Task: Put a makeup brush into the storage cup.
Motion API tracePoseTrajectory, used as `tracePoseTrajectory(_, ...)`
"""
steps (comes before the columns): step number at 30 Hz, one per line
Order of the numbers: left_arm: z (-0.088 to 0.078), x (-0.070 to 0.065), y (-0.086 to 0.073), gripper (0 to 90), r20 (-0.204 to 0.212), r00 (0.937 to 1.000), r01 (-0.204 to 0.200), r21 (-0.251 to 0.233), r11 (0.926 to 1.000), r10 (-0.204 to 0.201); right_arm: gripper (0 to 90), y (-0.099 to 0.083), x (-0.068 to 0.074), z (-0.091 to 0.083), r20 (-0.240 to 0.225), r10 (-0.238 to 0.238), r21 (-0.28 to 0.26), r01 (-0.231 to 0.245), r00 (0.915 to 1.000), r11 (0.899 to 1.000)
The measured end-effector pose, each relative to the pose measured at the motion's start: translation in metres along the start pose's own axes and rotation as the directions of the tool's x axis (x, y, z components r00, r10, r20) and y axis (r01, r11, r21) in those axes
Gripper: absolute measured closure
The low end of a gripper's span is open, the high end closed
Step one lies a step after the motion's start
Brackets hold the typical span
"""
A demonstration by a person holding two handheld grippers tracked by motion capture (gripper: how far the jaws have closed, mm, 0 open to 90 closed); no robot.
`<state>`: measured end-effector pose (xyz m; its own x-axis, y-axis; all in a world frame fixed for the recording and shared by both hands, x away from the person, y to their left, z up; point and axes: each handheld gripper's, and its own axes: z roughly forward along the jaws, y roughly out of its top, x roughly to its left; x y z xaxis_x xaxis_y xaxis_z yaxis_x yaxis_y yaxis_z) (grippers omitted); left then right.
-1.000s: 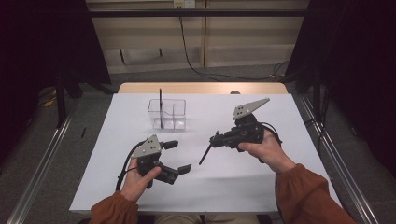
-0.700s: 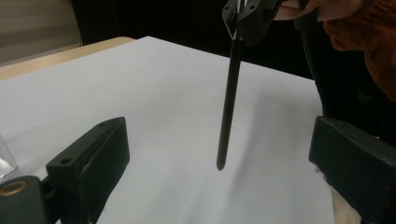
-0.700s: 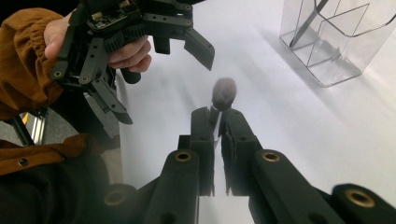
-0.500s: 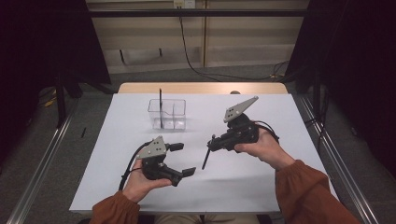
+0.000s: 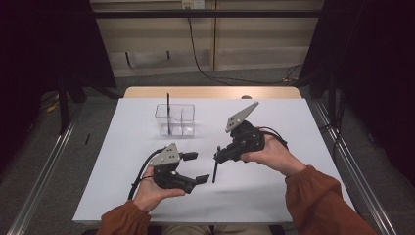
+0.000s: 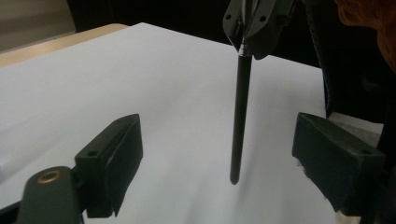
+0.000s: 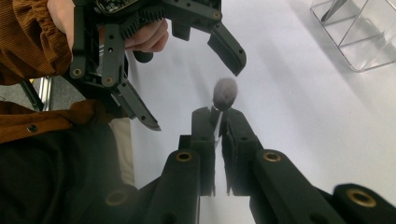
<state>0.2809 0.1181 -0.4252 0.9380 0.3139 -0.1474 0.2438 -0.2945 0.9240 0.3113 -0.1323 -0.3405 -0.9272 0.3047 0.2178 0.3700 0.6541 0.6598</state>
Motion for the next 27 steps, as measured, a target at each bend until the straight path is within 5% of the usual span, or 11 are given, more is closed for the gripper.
tracePoseTrajectory(17,0.013,-0.006,0.001,63.6,0.043,0.9991,0.007,-0.007,1.0,-0.006,83.7,0.003,0.002,0.01,-0.005,-0.003,-0.003,0.003,1.0,1.0)
tracePoseTrajectory(27,0.016,-0.007,0.001,79.9,0.048,0.9986,0.022,-0.016,0.9996,-0.021,83.7,0.004,0.004,0.013,-0.017,-0.008,-0.008,0.008,0.9998,1.0)
